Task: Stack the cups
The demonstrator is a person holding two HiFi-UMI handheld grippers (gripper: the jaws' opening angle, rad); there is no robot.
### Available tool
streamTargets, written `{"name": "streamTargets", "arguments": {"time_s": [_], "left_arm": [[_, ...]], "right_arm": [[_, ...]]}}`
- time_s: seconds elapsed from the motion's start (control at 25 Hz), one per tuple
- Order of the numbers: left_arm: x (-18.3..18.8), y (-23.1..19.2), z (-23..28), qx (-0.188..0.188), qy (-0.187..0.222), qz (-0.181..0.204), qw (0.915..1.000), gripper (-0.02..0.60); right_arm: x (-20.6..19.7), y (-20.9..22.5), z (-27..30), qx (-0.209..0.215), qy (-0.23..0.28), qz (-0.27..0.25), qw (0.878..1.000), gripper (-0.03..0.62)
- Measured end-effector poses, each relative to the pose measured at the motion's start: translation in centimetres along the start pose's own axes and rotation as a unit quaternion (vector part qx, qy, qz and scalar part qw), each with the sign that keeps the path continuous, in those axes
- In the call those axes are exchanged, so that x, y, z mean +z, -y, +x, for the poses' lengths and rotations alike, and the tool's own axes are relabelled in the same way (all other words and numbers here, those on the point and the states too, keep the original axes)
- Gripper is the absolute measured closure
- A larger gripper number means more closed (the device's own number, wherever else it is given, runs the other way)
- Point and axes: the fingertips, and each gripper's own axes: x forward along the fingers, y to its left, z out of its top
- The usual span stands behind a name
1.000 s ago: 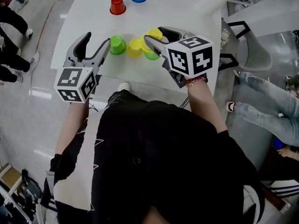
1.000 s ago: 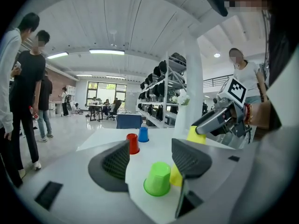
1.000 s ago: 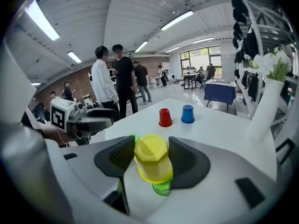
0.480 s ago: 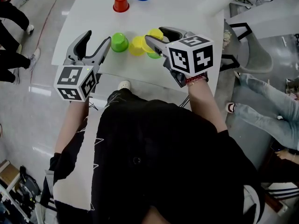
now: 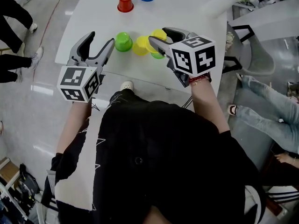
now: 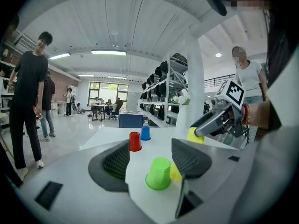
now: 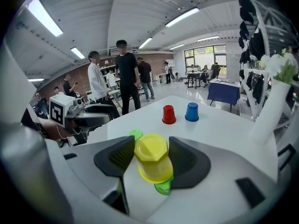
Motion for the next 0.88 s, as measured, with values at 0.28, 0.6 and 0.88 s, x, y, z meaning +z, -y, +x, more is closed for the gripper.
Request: {"name": "streamTargets", "arguments": {"time_s": [0.28, 0.6, 0.88], "left_arm": [[-0.06, -0.23, -0.37, 0.003, 0.003, -0.001, 1.0, 0.29], [0.38, -0.33, -0.74, 0.003, 0.008, 0.002, 1.0, 0.29], [0.3, -0.67, -0.6, 0.006, 0.012, 0.005, 0.9999, 0.29]], "right_arm": [[-0.16, -0.43, 0.33, 0.0, -0.003, -0.018, 1.0, 0.358], [-0.15, -0.56, 0.2, 0.001, -0.002, -0.015, 1.0, 0.355], [-0.47, -0.62, 0.37, 0.007, 0.001, -0.007, 1.0, 0.334]]}}
